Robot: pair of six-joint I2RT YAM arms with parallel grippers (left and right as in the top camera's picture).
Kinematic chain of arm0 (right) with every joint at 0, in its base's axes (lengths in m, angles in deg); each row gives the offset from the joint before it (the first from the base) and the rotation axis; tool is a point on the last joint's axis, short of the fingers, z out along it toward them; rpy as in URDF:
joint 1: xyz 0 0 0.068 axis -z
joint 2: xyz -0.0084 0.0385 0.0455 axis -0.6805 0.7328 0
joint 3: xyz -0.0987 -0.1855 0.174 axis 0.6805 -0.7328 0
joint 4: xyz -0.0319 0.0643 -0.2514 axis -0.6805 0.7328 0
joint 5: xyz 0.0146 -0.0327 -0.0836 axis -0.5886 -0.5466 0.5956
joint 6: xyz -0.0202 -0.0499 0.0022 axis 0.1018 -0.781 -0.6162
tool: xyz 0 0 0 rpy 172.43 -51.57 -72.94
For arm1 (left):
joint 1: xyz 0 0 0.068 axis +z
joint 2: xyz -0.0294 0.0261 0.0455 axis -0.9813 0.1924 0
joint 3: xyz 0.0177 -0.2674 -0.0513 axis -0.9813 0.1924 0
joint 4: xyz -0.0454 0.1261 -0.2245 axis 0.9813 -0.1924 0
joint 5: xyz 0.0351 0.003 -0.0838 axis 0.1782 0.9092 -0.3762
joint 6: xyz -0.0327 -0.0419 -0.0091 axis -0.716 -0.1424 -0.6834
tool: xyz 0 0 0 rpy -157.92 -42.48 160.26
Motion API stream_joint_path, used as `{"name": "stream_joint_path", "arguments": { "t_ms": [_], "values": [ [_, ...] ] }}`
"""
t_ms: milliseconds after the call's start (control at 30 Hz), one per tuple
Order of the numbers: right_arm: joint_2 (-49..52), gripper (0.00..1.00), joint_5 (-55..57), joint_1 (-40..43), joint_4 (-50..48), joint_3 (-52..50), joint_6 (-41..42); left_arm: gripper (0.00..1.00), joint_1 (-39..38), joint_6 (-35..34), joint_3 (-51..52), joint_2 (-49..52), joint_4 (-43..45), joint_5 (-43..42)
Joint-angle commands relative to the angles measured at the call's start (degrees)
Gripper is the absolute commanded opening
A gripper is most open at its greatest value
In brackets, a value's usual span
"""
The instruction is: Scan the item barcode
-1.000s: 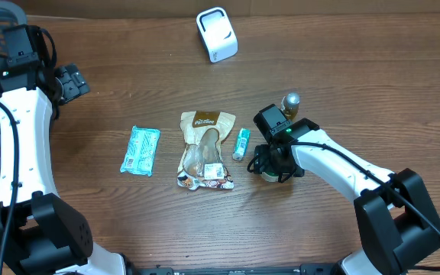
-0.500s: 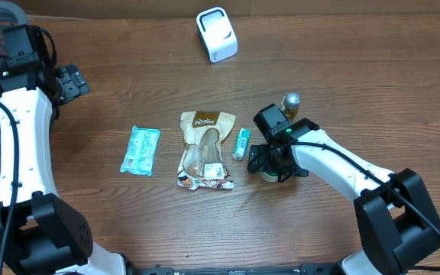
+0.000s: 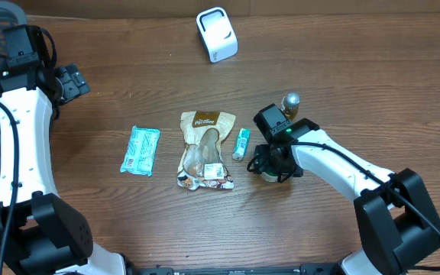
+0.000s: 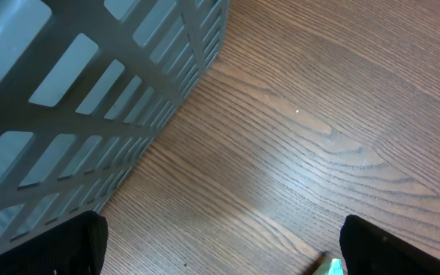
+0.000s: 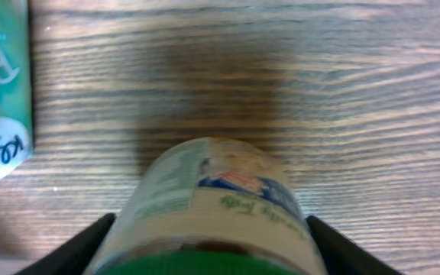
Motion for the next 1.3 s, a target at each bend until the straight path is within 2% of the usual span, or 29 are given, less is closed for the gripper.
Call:
{"name": "stream_joint_path", "arguments": {
  "t_ms": [0, 133, 267, 500, 1033, 1133, 1233, 1267],
  "values": [
    [-0.2, 0.65, 0.0, -0.2, -0.2, -0.2, 0.1, 1.0, 0.5, 0.7, -1.0, -0.5, 0.3, 0.7],
    [-0.2, 0.64, -0.1, -0.2, -0.2, -0.2, 0.1, 1.0, 0.5, 0.7, -1.0, -0.5, 0.3, 0.7],
    [-0.2, 0.57, 0.0, -0.2, -0.2, -0.2, 0.1, 0.99, 0.5, 0.7, -1.0, -0.5, 0.3, 0.7],
    [-0.2, 0.53, 0.0, -0.2, -0.2, -0.2, 0.1, 1.0, 0.5, 0.7, -1.0, -0.5, 0.3, 0.7],
    [-0.2, 0.52, -0.1, -0.2, -0.2, -0.2, 0.1, 1.0, 0.5, 0.7, -1.0, -0.5, 0.3, 0.7],
    [-0.2, 0.45, -0.1, -0.2, 0.0, -0.2, 0.2, 1.0, 0.5, 0.7, -1.0, -0.5, 0.3, 0.7],
    [-0.2, 0.3, -0.1, -0.2, 0.3, -0.2, 0.3, 1.0, 0.5, 0.7, -1.0, -0.5, 0.3, 0.7],
    [-0.3, 0.28, -0.1, -0.2, 0.4, 0.0, 0.3, 0.99, 0.5, 0.7, -1.0, -0.5, 0.3, 0.7]
  ]
}}
